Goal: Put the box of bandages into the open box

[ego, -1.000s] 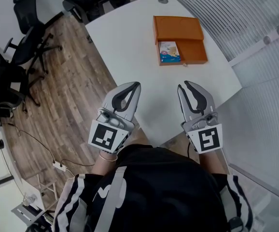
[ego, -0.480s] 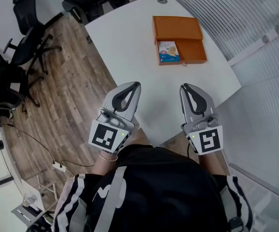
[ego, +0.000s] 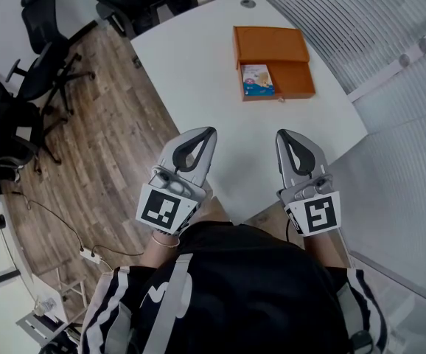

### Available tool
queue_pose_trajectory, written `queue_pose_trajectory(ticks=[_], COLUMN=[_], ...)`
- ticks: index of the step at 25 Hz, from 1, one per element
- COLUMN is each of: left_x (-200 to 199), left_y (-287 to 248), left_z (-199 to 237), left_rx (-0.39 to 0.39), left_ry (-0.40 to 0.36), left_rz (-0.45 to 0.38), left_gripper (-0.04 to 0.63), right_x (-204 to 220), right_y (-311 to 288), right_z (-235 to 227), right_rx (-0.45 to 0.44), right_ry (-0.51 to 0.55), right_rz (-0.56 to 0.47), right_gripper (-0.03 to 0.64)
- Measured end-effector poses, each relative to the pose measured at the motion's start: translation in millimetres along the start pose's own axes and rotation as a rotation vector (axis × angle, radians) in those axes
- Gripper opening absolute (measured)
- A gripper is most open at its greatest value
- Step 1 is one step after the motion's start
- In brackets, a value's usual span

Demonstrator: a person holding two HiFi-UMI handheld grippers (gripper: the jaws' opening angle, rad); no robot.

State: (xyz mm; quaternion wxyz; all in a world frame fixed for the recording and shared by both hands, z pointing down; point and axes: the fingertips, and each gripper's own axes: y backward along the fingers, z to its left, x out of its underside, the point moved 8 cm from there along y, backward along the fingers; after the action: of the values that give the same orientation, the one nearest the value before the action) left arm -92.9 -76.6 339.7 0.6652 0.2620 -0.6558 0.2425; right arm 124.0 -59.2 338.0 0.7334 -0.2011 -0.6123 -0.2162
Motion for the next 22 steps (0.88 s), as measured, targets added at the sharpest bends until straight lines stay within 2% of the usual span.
queue_pose_trajectory(ticks=[22], left_x=[0.4], left_y=[1.5], left_z=[-2.5], left_rx=[-0.001], left_ry=[-0.002], left_rz=[0.002], left_gripper=[0.000], right_x=[1.7], right_y=[3.0], right_z=[-0.9], right_rx=[0.020], right_ry=[-0.023], right_rz=[0.000], right_gripper=[-0.002])
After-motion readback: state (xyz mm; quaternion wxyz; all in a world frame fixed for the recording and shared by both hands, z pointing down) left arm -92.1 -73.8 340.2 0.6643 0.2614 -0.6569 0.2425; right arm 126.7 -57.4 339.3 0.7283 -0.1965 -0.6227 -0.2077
